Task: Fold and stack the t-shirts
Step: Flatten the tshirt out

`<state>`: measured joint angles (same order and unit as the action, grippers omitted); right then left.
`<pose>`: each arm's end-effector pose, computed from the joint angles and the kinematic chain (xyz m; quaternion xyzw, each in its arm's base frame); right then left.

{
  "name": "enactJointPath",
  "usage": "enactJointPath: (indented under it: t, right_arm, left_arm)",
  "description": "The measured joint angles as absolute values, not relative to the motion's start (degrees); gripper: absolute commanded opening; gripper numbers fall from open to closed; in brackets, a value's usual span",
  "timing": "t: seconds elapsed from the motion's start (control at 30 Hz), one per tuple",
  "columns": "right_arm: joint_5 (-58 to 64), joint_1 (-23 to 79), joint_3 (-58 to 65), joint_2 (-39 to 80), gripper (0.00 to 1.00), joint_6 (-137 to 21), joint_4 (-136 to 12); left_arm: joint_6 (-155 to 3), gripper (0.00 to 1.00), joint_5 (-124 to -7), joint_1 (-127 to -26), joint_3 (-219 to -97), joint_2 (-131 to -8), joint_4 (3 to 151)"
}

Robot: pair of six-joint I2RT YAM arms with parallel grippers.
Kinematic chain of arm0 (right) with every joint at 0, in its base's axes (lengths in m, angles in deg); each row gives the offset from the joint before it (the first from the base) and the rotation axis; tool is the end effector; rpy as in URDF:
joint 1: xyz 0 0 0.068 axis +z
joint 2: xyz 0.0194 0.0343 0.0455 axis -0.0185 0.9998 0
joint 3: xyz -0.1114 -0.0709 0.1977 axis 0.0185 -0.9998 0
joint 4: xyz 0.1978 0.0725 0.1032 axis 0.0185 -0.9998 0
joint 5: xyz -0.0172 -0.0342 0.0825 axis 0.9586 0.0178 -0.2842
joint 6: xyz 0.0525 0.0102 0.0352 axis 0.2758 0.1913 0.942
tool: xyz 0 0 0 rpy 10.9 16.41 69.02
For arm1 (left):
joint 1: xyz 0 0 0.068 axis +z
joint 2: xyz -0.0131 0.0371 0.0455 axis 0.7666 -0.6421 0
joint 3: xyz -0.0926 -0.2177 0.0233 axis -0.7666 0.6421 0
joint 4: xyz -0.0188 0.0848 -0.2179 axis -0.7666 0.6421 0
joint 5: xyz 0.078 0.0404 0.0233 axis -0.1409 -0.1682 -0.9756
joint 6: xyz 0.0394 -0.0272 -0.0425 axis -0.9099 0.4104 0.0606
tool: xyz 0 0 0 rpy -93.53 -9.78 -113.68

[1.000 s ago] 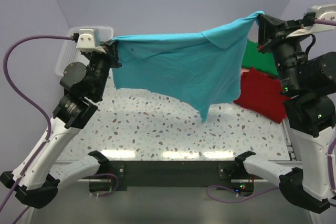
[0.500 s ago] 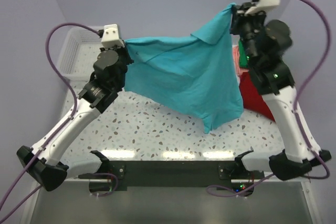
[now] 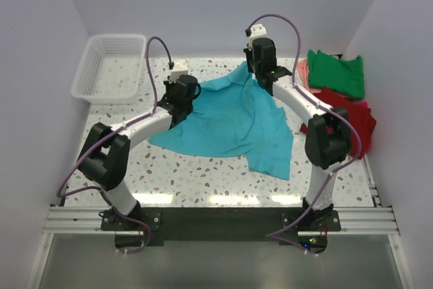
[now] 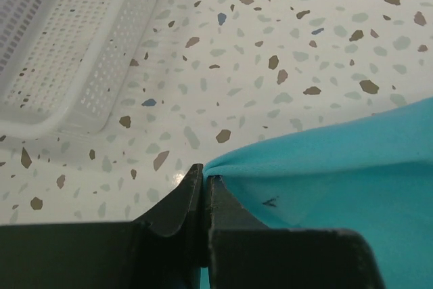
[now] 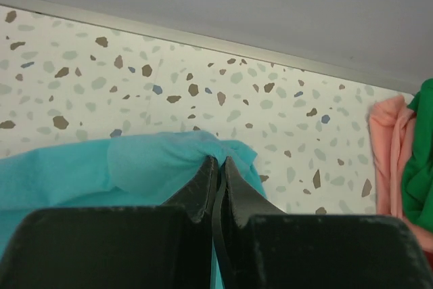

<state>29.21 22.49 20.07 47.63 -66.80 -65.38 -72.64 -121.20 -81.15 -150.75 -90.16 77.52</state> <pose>0.3991 0.1569 0.2891 -0.0876 0.8064 -0.0221 0.5844 0.3214 -0.1513 0.2257 -0.0884 0.8123 0.1385 0.5596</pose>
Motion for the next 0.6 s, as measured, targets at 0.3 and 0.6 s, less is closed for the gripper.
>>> enactJointPath:
  t: [0.3,0.6]
  right_arm:
    - [29.2,20.0,40.9,63.4,0.02,-66.2,-66.8]
    - [29.6,19.8,44.2,65.7,0.45,-65.7,-70.5]
  left_arm:
    - [-71.5,0.14,-122.2,-74.6,-153.9,-94.8,71.9]
    - [-70.1,0.77,-121.6,-72.2,-157.0,-101.7,71.6]
